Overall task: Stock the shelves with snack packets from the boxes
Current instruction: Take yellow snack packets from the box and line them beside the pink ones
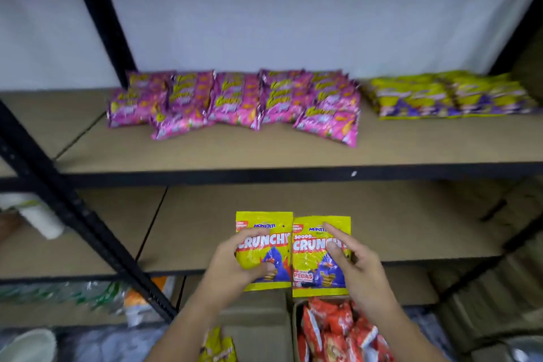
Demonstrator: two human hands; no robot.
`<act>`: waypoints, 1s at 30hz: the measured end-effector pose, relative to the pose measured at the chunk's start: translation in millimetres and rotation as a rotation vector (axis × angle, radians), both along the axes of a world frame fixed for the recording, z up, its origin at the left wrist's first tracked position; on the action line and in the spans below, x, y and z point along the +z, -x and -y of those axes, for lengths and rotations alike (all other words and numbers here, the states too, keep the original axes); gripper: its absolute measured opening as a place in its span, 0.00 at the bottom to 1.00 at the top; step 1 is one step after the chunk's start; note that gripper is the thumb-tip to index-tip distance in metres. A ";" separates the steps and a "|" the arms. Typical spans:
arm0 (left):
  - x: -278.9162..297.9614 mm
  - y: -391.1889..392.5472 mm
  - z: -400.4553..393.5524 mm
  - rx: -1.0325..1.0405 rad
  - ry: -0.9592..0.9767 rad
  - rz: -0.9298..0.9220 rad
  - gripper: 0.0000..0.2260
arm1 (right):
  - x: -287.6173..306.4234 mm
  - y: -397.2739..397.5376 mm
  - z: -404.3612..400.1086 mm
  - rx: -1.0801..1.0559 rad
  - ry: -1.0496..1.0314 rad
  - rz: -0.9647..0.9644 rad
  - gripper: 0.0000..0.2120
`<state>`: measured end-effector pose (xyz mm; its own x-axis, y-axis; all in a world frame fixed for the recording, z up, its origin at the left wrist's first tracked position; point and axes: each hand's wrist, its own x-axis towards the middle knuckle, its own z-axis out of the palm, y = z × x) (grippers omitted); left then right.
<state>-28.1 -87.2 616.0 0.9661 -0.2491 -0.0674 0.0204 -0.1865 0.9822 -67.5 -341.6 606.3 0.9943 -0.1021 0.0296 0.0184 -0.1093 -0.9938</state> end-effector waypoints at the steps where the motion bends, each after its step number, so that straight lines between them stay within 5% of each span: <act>1: 17.6 -3.7 8.2 -0.016 -0.007 0.033 0.25 | 17.2 0.6 7.3 -0.001 -0.008 0.012 0.16; 13: 145.5 -53.8 148.2 -0.167 0.074 0.234 0.24 | 140.6 -21.5 148.3 -0.056 -0.039 0.173 0.29; 21: 152.4 -117.9 273.6 -0.079 0.057 0.431 0.25 | 168.6 -76.6 263.5 -0.102 -0.048 0.198 0.29; 30: 132.6 -194.4 359.6 0.039 -0.045 0.439 0.25 | 149.7 -171.3 342.0 -0.173 0.138 0.232 0.27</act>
<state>166.3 -446.8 748.6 0.9142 -0.2186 0.3413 -0.3890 -0.2369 0.8902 103.8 -683.5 756.0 0.9278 -0.2480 0.2788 0.2123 -0.2636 -0.9410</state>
